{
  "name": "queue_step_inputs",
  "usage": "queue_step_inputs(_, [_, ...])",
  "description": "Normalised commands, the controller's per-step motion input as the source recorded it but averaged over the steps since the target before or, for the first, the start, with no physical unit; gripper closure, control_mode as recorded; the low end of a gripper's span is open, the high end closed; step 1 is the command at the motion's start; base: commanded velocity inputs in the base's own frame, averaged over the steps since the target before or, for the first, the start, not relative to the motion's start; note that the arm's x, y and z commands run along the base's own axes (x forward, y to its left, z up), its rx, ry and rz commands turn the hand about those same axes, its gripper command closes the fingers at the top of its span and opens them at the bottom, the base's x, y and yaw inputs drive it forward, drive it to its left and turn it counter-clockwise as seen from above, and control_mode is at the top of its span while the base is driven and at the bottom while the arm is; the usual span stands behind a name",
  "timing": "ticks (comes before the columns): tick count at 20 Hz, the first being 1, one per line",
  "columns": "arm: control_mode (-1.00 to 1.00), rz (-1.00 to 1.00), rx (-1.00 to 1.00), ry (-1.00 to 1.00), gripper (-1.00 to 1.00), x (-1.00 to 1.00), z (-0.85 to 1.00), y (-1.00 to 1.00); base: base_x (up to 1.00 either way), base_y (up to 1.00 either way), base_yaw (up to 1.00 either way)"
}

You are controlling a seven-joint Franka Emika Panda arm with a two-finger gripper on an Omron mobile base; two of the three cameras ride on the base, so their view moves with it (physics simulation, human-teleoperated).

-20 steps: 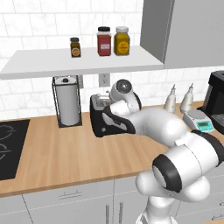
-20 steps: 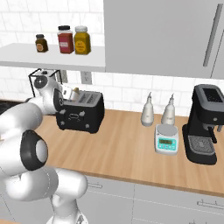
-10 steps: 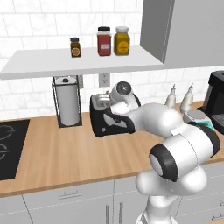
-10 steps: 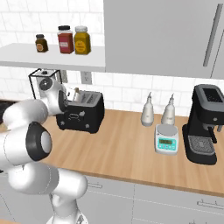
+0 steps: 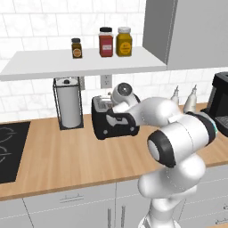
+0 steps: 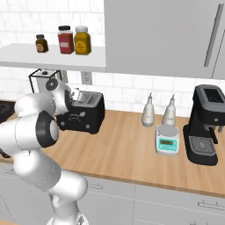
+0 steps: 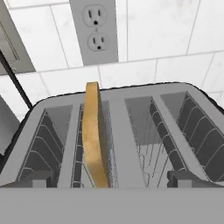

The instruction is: Start the toaster. Once the lever pops up, take the bread to the plate on the dining counter.

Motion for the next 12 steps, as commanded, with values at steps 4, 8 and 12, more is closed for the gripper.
queue_step_inputs(4, [-1.0, 0.0, 0.0, 0.0, -1.0, 0.28, -0.13, 0.0, 0.0, 0.0, 0.0])
queue_step_inputs(8, [-1.0, 0.0, 0.0, 0.0, -1.0, 0.16, -0.17, 0.0, 0.0, 0.0, 0.0])
queue_step_inputs(12, [-1.0, 0.0, 0.0, 0.0, -1.0, 0.17, -0.19, 0.01, 0.0, 0.0, 0.0])
